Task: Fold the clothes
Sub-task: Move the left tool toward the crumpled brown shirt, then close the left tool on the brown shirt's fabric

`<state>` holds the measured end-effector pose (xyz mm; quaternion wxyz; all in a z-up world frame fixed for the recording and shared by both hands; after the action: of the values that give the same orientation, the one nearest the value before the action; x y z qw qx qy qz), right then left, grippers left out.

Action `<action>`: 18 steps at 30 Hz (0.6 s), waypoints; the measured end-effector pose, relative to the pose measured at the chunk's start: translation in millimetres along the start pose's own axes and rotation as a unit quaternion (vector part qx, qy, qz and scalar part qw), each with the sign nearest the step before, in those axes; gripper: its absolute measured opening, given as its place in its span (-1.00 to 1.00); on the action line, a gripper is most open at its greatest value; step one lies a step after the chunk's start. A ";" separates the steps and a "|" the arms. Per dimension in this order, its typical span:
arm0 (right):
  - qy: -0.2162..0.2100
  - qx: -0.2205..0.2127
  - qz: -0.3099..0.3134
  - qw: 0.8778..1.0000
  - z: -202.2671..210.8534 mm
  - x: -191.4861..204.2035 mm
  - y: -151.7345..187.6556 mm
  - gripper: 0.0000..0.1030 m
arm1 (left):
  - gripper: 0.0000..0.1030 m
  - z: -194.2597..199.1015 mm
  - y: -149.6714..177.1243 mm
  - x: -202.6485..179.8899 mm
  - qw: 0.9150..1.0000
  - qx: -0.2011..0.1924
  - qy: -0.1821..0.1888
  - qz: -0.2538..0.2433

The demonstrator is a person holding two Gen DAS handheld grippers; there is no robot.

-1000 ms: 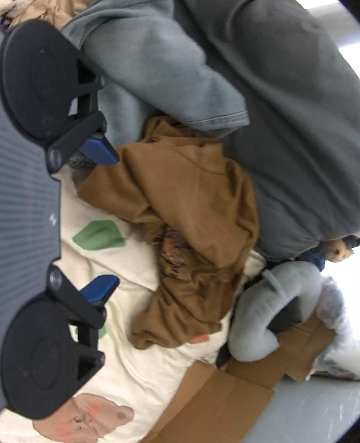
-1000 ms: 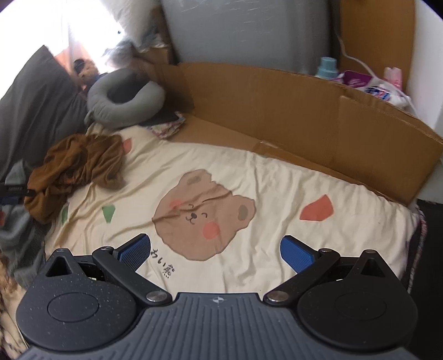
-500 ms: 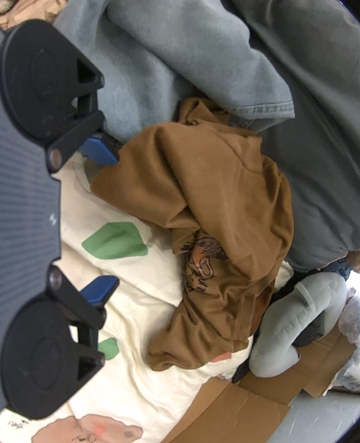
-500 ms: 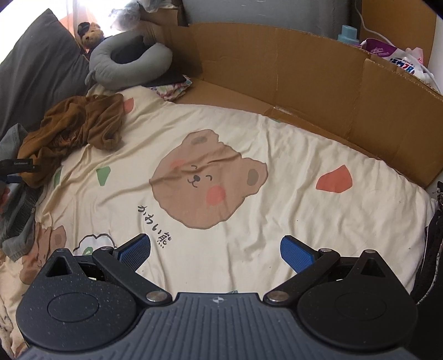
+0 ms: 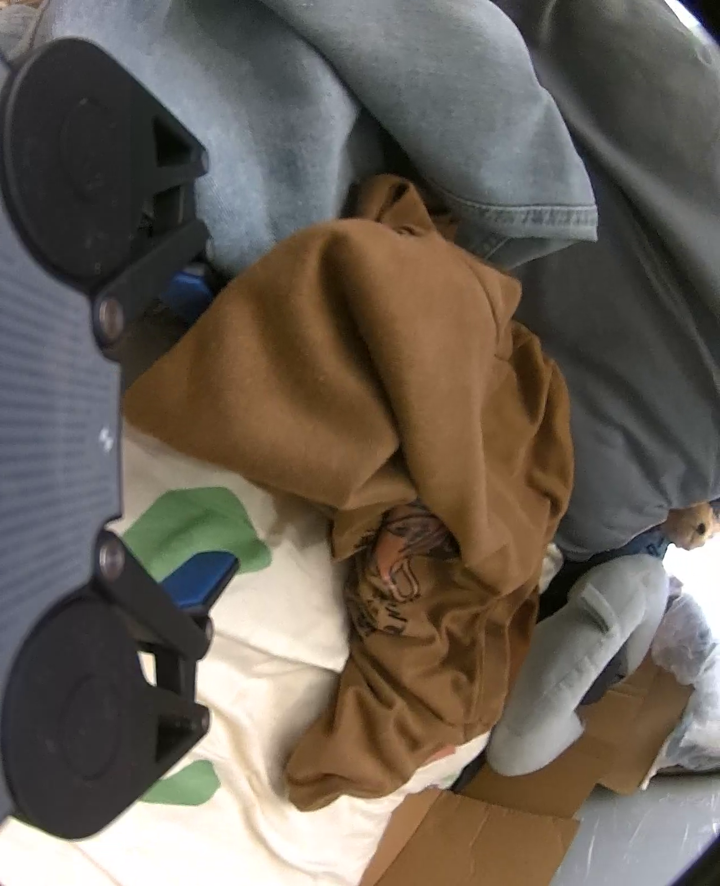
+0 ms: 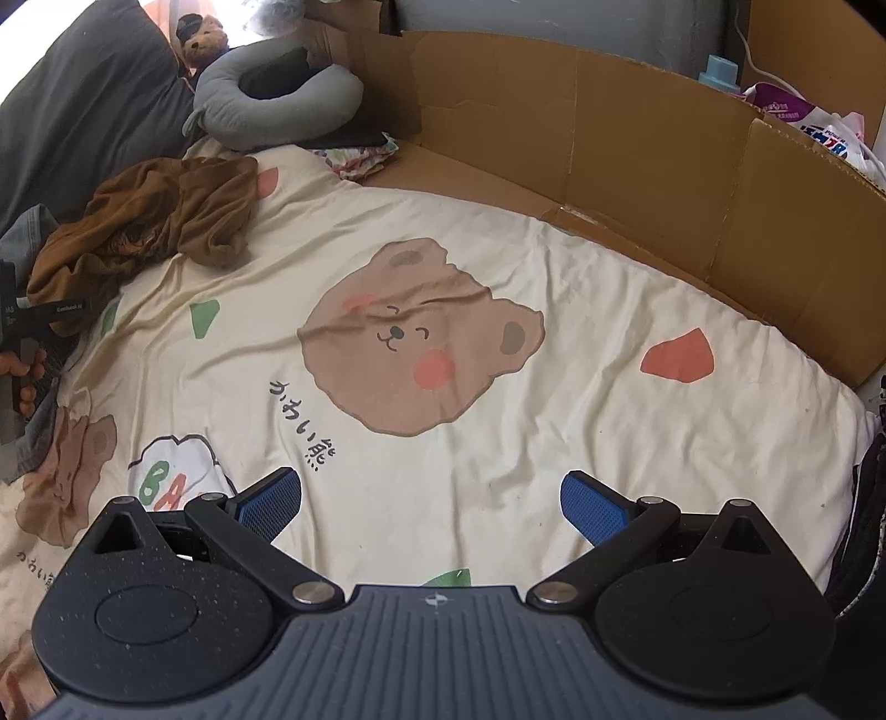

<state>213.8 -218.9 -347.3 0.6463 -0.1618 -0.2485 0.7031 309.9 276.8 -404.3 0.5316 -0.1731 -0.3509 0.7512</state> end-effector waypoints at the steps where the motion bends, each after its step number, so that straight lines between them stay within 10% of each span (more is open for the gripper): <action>1: 0.000 0.000 0.000 1.000 -0.9 -0.4 0.7 0.99 | 0.70 -1.0 -0.7 -1.1 1.000 -0.004 0.000 -0.006; 3: -0.002 0.000 -0.001 1.000 -3.0 -0.4 2.4 0.99 | 0.58 -4.5 -1.5 -3.0 1.000 -0.008 -0.003 -0.017; 8: -0.004 -0.008 0.009 1.000 -3.3 2.2 5.5 0.80 | -0.86 -6.3 -5.9 5.7 1.000 -0.007 0.001 0.015; 18: -0.017 -0.002 -0.002 1.000 -7.6 -1.3 7.2 0.63 | -0.92 45.4 -13.6 -3.4 0.997 -0.021 0.072 -0.012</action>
<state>212.2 -219.4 -357.7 0.6433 -0.1501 -0.2614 0.7038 291.6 260.7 -363.5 0.5609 -0.2339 -0.3290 0.7228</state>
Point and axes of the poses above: each gripper's, at about its wrist camera, not at the fingertips, and z roughly against the way its jaws point, x to its left, y to its underside, the point moved 3 cm from there along -z, roughly the way its jaws point, and after that the axes turned 1 degree about y, right-handed, at the moved point
